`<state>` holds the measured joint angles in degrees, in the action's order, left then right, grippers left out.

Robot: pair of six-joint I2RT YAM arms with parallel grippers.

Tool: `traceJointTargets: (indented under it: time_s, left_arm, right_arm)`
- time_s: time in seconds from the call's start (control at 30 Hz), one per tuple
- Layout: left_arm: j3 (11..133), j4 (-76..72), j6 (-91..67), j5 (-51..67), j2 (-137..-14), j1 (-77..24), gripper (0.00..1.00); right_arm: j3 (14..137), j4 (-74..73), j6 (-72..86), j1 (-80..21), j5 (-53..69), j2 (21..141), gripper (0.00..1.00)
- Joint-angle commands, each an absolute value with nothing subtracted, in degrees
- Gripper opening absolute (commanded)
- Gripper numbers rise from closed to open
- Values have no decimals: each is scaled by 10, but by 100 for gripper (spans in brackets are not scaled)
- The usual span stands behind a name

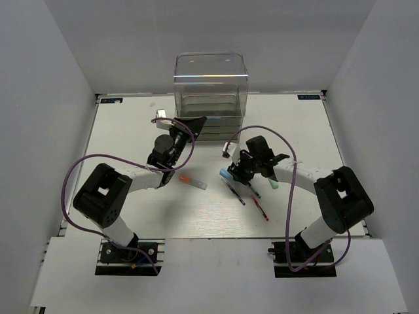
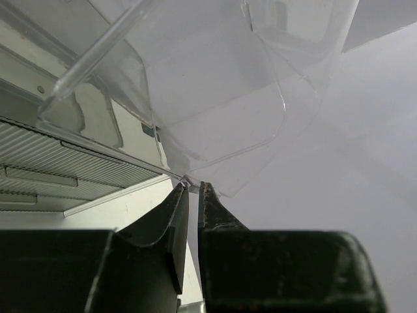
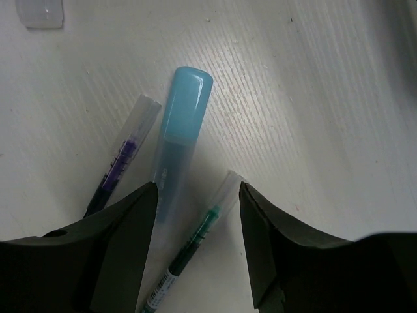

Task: Sort the stationery into containers
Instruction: Pick up the pen from the center of the board.

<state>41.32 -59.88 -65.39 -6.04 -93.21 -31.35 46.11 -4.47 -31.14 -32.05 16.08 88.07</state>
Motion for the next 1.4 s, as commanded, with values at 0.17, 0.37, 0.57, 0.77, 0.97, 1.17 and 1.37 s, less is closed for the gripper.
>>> traceJointTargets:
  time_s: [0.17, 0.37, 0.57, 0.77, 0.97, 1.17, 1.37]
  left_arm:
    - [442, -621, -639, -56, -897, -315, 0]
    - [442, -621, -639, -56, -897, -315, 0]
    - [442, -621, -639, -56, -897, -315, 0]
    - [437, -621, -639, -56, -897, -315, 0]
    - [437, -621, -639, -56, -897, -315, 0]
    - [432, -621, -639, -56, -892, -315, 0]
    - [426, -621, -639, -62, -887, -315, 0]
  right_arm:
    - [493, -33, -289, -352, 131, 904, 60]
    - [490, -40, -287, -361, 120, 920, 62]
    - [481, -46, -287, -367, 94, 929, 62]
    - [468, -58, -280, -367, 74, 932, 46]
    - [456, -76, -284, -367, 92, 925, 23]
    - [473, -73, -313, -362, 103, 886, 4]
    - [476, -9, -366, -363, 75, 809, 0]
